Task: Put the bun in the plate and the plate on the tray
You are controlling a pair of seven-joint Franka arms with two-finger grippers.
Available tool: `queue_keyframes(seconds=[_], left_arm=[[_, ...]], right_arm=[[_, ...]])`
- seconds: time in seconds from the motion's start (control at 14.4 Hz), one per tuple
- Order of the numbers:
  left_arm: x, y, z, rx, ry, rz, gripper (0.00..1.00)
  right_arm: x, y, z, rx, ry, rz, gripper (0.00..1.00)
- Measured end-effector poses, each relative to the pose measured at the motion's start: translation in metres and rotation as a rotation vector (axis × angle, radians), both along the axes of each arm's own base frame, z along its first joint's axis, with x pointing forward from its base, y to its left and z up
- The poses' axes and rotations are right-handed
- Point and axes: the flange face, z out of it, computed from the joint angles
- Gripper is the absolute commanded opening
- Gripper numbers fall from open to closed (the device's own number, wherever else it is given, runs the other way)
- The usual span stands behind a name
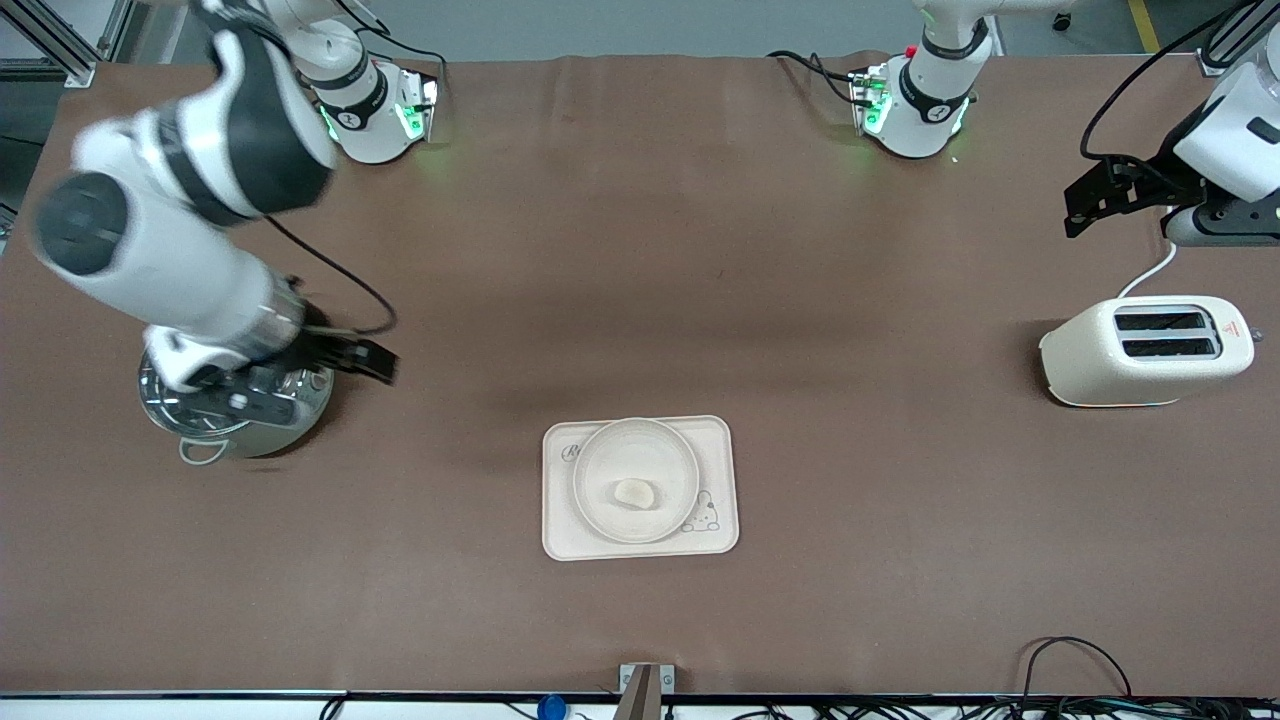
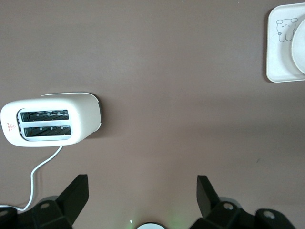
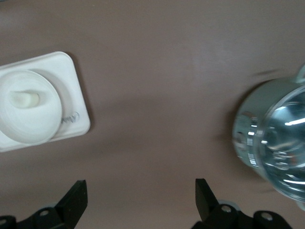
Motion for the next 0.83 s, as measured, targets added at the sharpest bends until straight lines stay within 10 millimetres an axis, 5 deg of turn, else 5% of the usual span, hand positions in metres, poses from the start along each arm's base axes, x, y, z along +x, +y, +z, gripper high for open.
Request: queue_keyframes(seconds=[0.28,0.42,0.83], left_arm=[[-0.001,0.000,0.005,-0.001,-0.011,0.000,1.00],[-0.001,0.000,0.009,-0.002,-0.018,0.000,1.00],[-0.001,0.001,0.020,-0.005,-0.043,0.002,1.00]], right_arm=[[-0.039,-0.129,0.073,-0.049,0.018,0.137,1.00],[-0.054,-0.171,0.094,-0.094,0.001,0.185,1.00],[-0.069,-0.186,0.106,-0.130,0.009,0.197,1.00]])
